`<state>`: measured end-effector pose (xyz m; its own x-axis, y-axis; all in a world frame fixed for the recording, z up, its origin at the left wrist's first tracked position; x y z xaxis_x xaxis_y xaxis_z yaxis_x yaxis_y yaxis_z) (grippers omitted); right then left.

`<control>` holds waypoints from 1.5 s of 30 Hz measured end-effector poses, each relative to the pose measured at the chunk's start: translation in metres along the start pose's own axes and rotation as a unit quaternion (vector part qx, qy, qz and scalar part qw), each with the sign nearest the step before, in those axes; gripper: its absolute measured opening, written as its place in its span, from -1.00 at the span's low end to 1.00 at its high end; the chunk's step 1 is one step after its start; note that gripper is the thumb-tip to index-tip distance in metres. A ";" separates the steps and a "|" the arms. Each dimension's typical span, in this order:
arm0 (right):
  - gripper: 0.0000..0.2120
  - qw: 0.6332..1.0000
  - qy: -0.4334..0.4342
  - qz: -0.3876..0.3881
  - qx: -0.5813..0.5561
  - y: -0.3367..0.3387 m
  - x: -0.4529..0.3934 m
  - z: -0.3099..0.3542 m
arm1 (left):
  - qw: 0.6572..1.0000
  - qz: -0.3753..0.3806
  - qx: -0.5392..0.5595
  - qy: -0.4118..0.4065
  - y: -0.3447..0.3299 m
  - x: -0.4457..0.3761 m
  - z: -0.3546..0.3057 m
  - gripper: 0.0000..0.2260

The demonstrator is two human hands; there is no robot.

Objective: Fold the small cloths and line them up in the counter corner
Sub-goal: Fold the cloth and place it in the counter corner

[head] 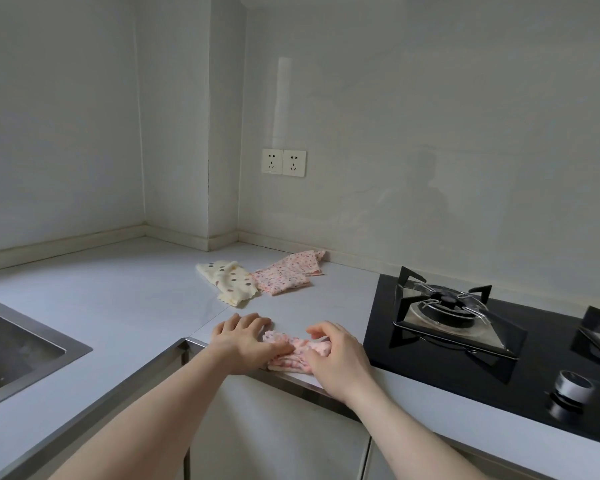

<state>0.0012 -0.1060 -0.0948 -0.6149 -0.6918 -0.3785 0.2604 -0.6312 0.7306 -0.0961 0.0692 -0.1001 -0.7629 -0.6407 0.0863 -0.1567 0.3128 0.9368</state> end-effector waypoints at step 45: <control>-0.75 0.919 -0.278 0.035 -0.277 0.160 0.030 0.141 | 0.846 0.195 0.489 0.084 0.170 0.145 -0.050 -0.65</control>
<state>-0.0799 -0.1785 0.0911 -0.8279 -0.5479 0.1197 0.5574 -0.7804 0.2832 -0.2024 -0.0055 0.0883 -0.7893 -0.4201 0.4478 -0.4199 0.9014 0.1055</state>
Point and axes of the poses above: each hand's wrist, its own x-axis away from the middle knuckle, its own y-axis out of the back of the hand, z = x × y, the point moved 4 cm from there along -x, towards the middle knuckle, and after that the axes turned 6 degrees about y, right-handed, at the moved point
